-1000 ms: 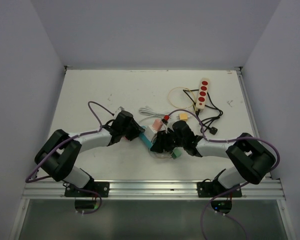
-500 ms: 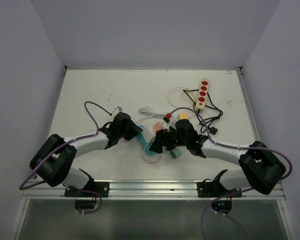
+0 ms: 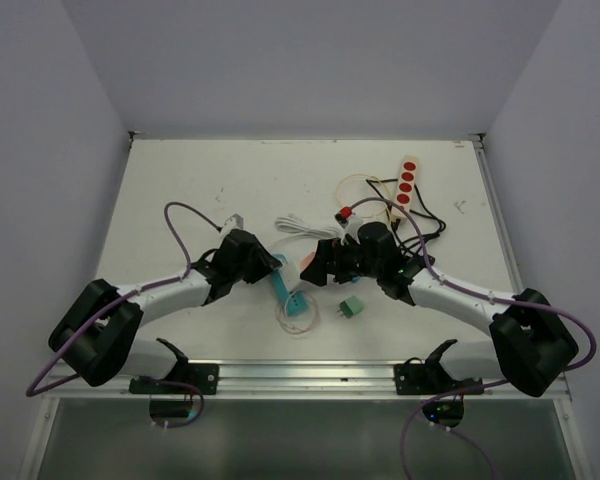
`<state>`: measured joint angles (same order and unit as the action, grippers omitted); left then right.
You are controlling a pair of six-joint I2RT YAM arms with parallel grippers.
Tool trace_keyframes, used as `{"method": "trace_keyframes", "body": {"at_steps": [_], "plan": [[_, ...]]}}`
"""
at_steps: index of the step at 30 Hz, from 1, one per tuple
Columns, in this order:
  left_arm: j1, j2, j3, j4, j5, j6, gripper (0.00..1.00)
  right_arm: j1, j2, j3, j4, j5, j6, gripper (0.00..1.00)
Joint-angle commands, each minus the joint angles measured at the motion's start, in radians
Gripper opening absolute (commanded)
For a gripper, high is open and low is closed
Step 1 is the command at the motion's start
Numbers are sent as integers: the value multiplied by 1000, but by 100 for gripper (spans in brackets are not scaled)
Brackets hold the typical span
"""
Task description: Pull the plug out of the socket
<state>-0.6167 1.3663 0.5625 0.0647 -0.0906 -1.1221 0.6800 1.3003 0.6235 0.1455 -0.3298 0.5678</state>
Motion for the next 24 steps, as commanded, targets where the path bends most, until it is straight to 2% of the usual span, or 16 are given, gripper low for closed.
{"method": "trace_keyframes", "body": {"at_steps": [1, 6, 10, 17, 18, 19, 21, 22, 24], "plan": [[-2, -32, -16, 10, -20, 65, 0, -2, -1, 64, 17, 21, 33, 91], [-2, -53, -30, 33, -6, 70, 0, -4, 60, 91, 46, 26, 56, 79], [-2, -67, -36, 38, -8, 67, 0, -5, 97, 100, 75, 5, 70, 64], [-2, -75, -42, 35, -32, 65, 0, -5, 109, 114, 37, -34, 64, 47], [-2, -72, -42, 37, -37, 67, 0, -5, 105, 117, 28, -35, 61, 42], [0, -73, -44, 34, -40, 67, 0, -5, 102, 117, 17, -38, 58, 30], [0, -70, -41, 21, -55, 68, 0, -5, 99, 128, 2, -43, 57, 19], [-2, -70, -41, 8, -61, 73, 0, -5, 97, 134, -23, -44, 55, 9], [-2, -70, -35, -22, -101, 79, 0, -5, 94, 150, -50, -35, 46, 0]]}}
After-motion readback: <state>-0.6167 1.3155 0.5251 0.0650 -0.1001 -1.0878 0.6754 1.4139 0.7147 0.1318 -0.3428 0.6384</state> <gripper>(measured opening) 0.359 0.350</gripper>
